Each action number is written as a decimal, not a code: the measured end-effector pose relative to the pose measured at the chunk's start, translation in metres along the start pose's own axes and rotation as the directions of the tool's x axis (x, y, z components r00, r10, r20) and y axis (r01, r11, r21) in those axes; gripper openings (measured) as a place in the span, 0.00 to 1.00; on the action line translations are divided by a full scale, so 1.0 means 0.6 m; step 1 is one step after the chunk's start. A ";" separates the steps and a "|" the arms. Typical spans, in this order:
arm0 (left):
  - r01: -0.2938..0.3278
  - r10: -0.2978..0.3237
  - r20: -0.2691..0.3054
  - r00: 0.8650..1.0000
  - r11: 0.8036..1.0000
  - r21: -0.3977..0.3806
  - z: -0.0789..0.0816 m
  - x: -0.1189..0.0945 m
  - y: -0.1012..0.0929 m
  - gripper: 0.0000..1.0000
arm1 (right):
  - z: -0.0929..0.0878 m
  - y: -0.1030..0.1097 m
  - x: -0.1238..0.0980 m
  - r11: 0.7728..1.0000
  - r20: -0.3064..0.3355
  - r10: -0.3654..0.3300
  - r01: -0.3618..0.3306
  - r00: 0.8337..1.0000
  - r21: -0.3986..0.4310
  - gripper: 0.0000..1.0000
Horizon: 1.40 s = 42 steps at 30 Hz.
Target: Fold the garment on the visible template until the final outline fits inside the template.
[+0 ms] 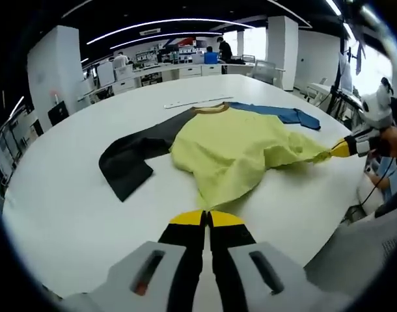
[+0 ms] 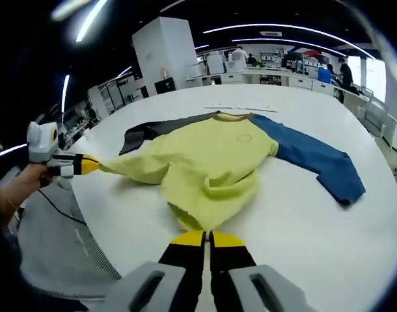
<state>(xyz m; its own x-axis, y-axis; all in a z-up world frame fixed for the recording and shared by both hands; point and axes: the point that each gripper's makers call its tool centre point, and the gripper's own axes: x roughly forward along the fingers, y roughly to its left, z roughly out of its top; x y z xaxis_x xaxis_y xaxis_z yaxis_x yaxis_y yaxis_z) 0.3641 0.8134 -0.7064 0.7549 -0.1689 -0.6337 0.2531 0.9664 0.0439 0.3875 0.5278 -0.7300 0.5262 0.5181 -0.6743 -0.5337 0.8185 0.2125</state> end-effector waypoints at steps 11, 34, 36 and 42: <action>0.008 -0.006 -0.069 0.998 1.000 0.028 -0.057 -0.034 -0.010 0.00 | -0.058 -0.012 -0.027 0.998 -0.066 -0.032 0.035 0.997 0.045 0.00; 0.090 -0.043 -0.234 0.971 0.977 0.194 -0.128 -0.045 -0.025 0.00 | -0.130 -0.046 -0.057 0.995 -0.182 -0.066 0.079 0.981 0.062 0.00; 0.097 -0.047 -0.246 0.968 0.976 0.197 -0.132 -0.045 -0.026 0.00 | -0.133 -0.046 -0.057 0.994 -0.186 -0.063 0.078 0.981 0.073 0.00; 0.099 -0.029 -0.281 0.959 0.966 0.238 -0.146 -0.044 -0.022 0.00 | -0.137 -0.046 -0.057 0.995 -0.192 -0.059 0.073 0.980 0.064 0.00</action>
<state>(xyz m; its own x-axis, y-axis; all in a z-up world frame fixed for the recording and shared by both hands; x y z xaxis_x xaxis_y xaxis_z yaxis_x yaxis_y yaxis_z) 0.2878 0.8222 -0.7578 0.5466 -0.1357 -0.8263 0.4634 0.8709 0.1635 0.3299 0.4671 -0.7710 0.4197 0.4117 -0.8089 -0.4504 0.8682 0.2082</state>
